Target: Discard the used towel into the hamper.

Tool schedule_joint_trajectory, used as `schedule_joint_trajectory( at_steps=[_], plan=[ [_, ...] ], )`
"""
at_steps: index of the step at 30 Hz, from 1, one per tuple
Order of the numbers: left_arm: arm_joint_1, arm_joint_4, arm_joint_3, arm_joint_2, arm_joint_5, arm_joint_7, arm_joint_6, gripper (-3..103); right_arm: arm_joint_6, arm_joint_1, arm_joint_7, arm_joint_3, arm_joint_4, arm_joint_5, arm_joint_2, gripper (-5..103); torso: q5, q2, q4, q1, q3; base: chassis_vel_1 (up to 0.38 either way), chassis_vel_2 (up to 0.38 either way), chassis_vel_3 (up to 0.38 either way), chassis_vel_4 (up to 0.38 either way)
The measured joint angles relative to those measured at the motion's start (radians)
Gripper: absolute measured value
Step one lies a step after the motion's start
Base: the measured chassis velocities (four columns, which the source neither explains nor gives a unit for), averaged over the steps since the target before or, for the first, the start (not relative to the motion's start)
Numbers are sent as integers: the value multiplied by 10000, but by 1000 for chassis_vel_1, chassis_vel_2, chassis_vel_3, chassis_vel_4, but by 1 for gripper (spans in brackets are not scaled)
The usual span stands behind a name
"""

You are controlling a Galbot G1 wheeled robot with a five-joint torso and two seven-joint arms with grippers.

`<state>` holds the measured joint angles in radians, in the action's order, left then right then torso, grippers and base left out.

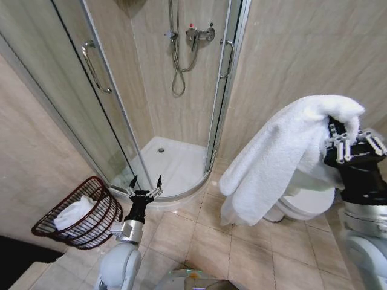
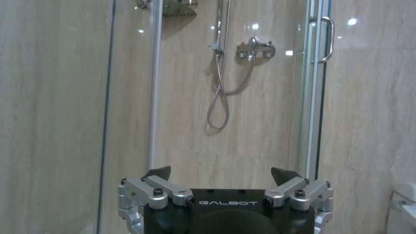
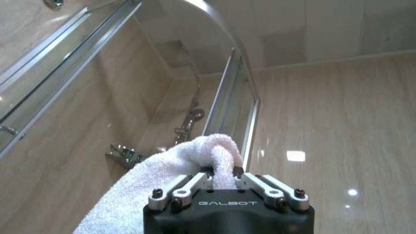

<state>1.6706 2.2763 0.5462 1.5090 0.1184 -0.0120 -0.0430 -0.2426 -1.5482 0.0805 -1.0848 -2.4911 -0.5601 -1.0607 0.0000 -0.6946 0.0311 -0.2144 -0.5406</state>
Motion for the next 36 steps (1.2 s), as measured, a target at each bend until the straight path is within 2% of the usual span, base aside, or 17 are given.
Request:
schedule_joint_trajectory(
  at_steps=[36],
  plan=[
    [0,0,0,0,0,0,0,100,-311,-496,123,-124,-91,-209,-371,12,0,-1582,0,-674,-907,0,0,0,0]
  ],
)
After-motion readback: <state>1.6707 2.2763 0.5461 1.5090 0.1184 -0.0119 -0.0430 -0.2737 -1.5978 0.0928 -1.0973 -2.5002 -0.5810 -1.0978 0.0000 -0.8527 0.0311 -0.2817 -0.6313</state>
